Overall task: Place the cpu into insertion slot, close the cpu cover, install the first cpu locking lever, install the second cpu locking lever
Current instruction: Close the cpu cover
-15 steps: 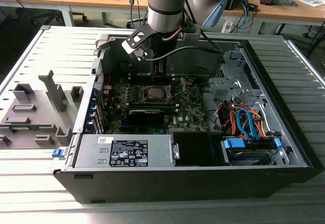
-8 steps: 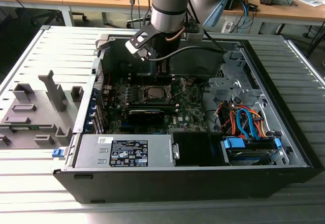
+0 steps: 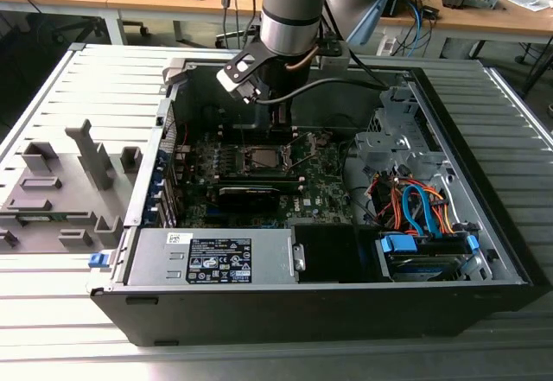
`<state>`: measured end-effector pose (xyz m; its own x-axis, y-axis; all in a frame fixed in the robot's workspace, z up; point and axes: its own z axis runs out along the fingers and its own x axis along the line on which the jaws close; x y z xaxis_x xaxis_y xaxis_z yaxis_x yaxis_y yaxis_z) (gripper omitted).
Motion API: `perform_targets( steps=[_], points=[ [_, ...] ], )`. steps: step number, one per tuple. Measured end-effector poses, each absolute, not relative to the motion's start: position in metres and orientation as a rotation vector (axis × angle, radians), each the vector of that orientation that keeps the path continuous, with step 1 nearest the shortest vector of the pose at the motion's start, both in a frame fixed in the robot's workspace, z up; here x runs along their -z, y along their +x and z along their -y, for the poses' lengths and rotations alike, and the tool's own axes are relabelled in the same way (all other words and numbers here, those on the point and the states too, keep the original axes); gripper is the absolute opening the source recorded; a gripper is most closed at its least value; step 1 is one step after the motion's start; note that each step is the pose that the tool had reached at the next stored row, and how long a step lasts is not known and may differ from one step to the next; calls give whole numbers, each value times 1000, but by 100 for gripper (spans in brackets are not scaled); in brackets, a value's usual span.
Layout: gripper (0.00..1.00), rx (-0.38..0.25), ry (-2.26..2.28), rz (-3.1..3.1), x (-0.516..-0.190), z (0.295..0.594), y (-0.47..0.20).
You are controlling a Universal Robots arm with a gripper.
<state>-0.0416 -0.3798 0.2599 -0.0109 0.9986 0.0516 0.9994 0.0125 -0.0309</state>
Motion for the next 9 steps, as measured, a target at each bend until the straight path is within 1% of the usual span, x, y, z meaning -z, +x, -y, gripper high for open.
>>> perform_targets(
  steps=[9],
  points=[
    [11,22,-2167,2192,-269,380,-37]
  ],
)
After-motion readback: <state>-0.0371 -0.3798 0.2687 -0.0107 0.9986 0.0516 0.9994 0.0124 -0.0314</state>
